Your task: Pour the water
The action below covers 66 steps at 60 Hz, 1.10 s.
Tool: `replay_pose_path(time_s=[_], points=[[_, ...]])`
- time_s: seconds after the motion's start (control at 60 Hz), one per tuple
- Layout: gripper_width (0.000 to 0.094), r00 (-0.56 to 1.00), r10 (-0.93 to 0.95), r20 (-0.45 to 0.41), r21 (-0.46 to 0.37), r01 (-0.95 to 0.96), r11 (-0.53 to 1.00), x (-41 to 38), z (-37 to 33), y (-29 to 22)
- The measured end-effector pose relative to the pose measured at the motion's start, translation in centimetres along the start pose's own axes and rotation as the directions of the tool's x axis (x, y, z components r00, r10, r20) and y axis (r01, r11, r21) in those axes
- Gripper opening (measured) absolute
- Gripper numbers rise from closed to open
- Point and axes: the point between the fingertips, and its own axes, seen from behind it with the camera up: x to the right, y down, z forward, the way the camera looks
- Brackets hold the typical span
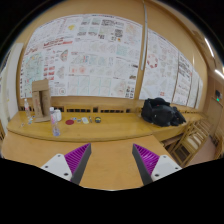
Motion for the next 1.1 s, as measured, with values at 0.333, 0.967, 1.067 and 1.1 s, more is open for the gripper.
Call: replay_pose_path(time_s=[0.333,0.967,1.067,1.1], points=[[0.0852,1.000,-0.001,0.027,-0.078,0.003,0.997,-2.5,3.2,8.5],[0.0852,0.944,0.000,0.330,0.007,-0.003,1.000,-38.5,24.8,6.3],[0.0854,0.941,0.005,0.337,0.049,-0.022,0.999,-42.0,29.7,3.4],[0.0846,0.942,0.000,0.336,0.063,-0.022,0.998,-42.7,31.3,2.7]])
